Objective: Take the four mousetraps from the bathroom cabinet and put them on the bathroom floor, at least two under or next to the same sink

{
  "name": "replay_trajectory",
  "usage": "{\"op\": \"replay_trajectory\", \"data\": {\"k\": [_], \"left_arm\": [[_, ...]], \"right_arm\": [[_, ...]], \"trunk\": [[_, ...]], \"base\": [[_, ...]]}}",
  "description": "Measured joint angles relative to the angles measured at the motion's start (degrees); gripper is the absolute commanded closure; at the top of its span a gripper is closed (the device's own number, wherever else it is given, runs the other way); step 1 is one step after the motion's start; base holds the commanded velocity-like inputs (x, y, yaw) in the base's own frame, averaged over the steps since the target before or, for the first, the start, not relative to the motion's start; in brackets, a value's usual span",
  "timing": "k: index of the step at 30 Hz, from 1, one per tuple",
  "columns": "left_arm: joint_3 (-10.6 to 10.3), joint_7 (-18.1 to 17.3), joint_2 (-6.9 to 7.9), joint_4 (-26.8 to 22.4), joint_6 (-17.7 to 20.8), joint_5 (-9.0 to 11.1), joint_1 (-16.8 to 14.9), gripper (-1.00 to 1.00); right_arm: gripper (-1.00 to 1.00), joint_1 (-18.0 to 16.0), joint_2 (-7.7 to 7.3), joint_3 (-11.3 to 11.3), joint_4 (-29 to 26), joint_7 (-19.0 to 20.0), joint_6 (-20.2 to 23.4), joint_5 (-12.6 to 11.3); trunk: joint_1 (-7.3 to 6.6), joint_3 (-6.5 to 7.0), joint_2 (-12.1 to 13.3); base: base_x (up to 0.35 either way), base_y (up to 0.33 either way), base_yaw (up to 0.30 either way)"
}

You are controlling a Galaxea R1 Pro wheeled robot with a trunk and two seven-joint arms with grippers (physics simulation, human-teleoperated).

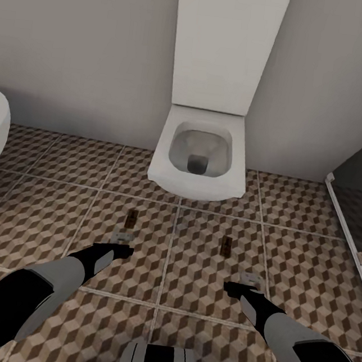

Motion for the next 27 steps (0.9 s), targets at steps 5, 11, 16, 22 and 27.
{"op": "replay_trajectory", "data": {"k": [5, 11, 16, 22, 27], "left_arm": [[0.0, 0.0, 0.00, 0.0, 0.1, 0.0, 0.0, -1.00], [0.0, 0.0, 0.00, 0.0, 0.3, 0.0, 0.0, -1.00], [0.1, 0.1, 0.03, 0.0, 0.5, 0.0, 0.0, -1.00], [0.1, 0.0, 0.09, -0.1, 2.0, 0.0, 0.0, -1.00], [0.1, 0.0, 0.14, -0.2, 4.9, 0.0, 0.0, -1.00]], "right_arm": [[-1.00, 0.0, -0.01, 0.0, 0.0, 0.0, 0.0, 0.0], [-1.00, 0.0, -0.01, 0.1, 0.0, 0.0, 0.0, 0.0], [-1.00, 0.0, -0.02, 0.2, -0.1, 0.0, 0.0, 0.0], [-1.00, 0.0, 0.03, 0.3, -0.1, 0.1, 0.0, 0.0], [-1.00, 0.0, 0.15, 0.4, -0.1, 0.6, 0.3, 0.1]], "trunk": [[-0.13, 1.11, 0.1], [-0.28, 2.44, 0.1], [-0.41, 3.55, 0.2], [-0.57, 4.88, 0.3], [-0.70, 5.99, 0.4]], "base": [[-0.004, 0.000, 0.000], [-0.002, 0.000, 0.000], [0.000, 0.000, 0.000], [0.000, 0.000, 0.000], [0.000, 0.000, 0.000]]}}
